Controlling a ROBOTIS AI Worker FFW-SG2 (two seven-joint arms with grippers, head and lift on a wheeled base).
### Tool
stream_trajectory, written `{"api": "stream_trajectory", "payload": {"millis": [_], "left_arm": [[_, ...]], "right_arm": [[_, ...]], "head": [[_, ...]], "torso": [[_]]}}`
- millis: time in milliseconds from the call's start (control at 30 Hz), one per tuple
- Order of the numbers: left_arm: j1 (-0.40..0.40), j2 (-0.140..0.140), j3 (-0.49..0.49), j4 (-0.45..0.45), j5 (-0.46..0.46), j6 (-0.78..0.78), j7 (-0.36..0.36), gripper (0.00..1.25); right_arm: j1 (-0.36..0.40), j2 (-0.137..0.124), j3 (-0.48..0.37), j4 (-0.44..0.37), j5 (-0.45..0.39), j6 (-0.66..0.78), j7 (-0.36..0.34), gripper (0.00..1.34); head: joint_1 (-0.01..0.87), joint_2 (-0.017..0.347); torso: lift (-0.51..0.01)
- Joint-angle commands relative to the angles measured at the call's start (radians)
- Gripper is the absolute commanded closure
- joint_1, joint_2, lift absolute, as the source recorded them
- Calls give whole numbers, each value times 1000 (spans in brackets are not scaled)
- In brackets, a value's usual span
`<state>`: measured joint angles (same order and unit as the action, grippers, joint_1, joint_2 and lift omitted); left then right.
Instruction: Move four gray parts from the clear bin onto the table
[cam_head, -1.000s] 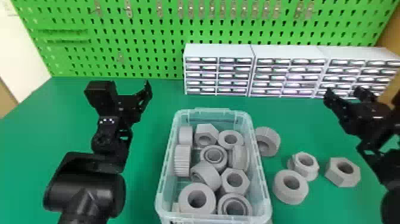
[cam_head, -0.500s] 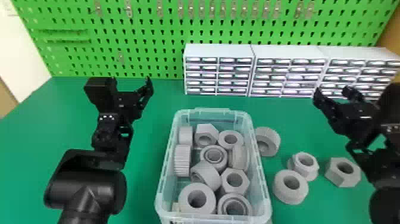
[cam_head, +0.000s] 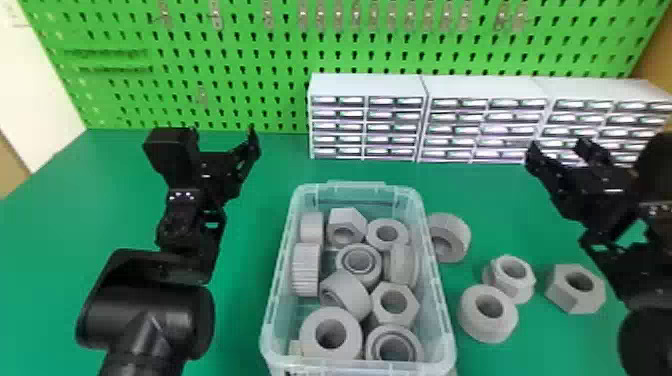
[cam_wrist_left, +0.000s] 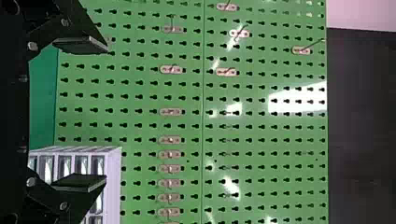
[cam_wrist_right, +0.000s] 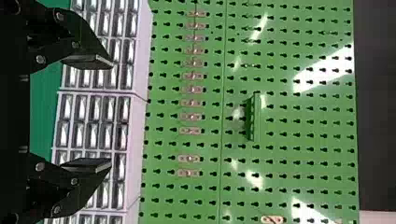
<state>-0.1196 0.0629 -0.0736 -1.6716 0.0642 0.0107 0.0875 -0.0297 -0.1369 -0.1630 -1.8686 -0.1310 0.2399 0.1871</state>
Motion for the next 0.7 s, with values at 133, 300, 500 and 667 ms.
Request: {"api": "stream_trajectory", "payload": {"millis": [133,300,500,667], "left_arm": [[11,-5,17,-2,-1,0,0,286],[14,-8,17,-2,3,0,0,286],[18,-9,12,-2,5,0,-2,286],[18,-12,12,-2,6,0,-2,286]], "right_arm": [[-4,-4,5,2,-1,-1,0,516],[1,0,-4,2,1,-1,0,516],[5,5,-3,2,4,-10,0,515],[8,5,5,2,10,-16,0,516]], "head": [[693,72],[693,72],[693,72],[693,72]], "torso": [[-52],[-52],[-52],[-52]]}}
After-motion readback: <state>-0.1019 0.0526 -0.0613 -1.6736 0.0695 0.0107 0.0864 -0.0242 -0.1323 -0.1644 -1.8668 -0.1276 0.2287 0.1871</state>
